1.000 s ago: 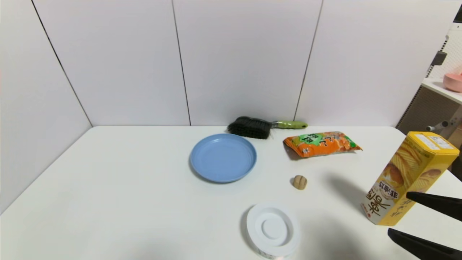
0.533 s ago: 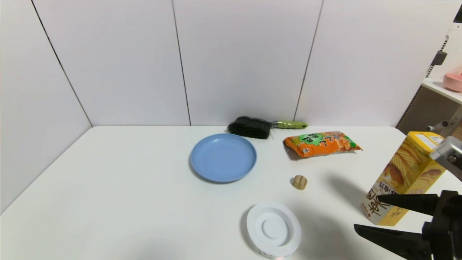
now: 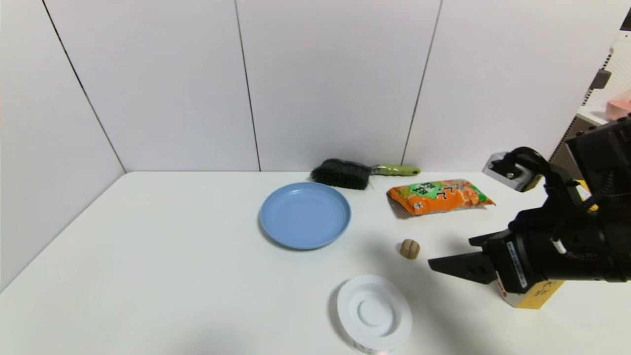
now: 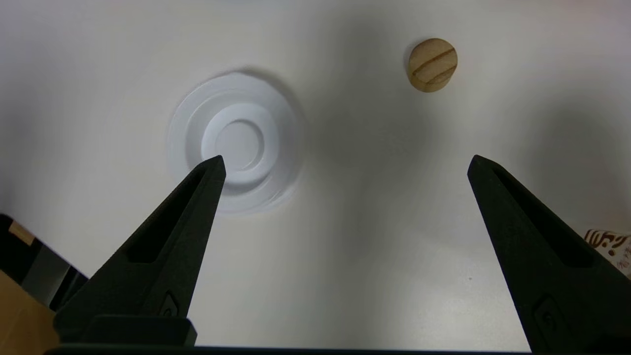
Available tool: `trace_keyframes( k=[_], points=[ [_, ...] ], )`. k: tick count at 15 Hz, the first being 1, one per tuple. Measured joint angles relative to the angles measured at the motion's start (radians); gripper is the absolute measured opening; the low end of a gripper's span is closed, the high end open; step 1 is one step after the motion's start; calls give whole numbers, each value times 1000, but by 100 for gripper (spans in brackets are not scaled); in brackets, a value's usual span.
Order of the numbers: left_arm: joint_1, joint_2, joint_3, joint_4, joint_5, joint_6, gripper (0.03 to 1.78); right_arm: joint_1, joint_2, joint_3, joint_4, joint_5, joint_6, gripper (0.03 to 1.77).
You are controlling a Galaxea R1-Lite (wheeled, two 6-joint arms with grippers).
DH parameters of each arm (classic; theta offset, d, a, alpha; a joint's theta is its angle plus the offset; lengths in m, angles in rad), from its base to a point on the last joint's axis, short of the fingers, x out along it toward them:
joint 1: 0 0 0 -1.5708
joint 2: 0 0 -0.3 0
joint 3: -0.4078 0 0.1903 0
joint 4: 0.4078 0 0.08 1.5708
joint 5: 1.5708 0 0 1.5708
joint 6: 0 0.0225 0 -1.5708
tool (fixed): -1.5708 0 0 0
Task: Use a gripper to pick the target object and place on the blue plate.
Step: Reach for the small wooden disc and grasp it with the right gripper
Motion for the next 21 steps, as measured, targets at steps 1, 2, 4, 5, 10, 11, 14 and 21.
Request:
trace_keyframes(
  k=[1, 2, 4, 5, 10, 11, 14, 21],
  points=[
    [0, 0, 0, 0, 0, 0, 169, 13, 35, -20, 0, -39, 34, 170],
    [0, 0, 0, 0, 0, 0, 169, 30, 68, -38, -1, -87, 74, 170],
    [0, 0, 0, 0, 0, 0, 169, 58, 135, -77, 0, -176, 153, 170],
    [0, 0, 0, 0, 0, 0, 169, 63, 168, -100, 3, -208, 178, 170],
    [0, 0, 0, 0, -1, 0, 169, 42, 331, -215, 10, -286, 229, 170],
    [0, 0, 0, 0, 0, 0, 169, 36, 354, -228, 10, -287, 231, 170],
    [0, 0, 0, 0, 0, 0, 169, 31, 384, -238, 11, -286, 232, 170],
    [0, 0, 0, 0, 0, 0, 169, 33, 338, -174, 11, -286, 232, 170]
  ],
)
